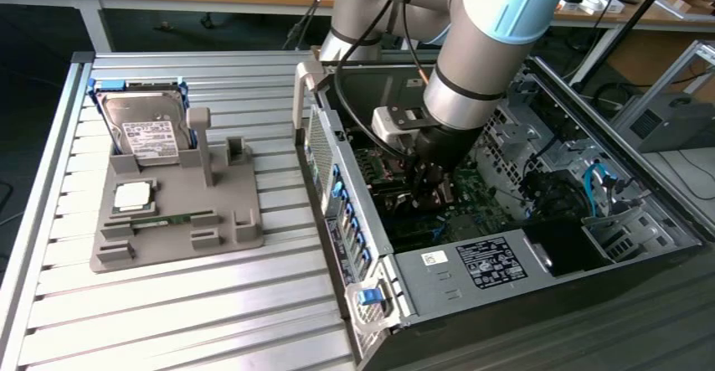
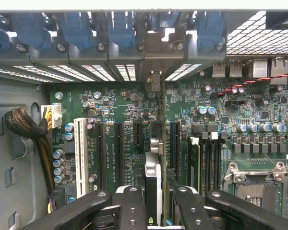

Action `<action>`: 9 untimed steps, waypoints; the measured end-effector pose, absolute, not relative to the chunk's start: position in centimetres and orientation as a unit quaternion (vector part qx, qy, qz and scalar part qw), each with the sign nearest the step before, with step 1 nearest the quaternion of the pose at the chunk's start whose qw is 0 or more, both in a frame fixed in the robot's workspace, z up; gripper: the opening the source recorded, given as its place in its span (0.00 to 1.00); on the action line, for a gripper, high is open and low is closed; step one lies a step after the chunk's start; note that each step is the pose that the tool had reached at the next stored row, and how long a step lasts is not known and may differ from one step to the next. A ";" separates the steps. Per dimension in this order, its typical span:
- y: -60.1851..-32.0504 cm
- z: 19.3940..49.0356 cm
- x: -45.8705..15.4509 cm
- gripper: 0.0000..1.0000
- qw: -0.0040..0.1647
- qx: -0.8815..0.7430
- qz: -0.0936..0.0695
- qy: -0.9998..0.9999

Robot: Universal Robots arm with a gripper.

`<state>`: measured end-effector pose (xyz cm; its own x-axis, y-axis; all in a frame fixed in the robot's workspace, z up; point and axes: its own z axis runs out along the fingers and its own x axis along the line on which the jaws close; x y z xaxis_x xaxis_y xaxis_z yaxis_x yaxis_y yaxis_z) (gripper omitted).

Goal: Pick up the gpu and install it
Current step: 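Insert the gpu into the slot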

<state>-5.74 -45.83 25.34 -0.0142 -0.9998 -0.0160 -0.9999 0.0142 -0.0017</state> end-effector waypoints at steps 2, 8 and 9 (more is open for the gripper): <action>-45.8 25.3 -5.7 0.27 0.006 -0.702 0.005 0.712; -45.8 25.2 -5.7 0.27 0.006 -0.702 0.005 0.712; -45.8 25.2 -5.7 0.27 0.006 -0.702 0.005 0.712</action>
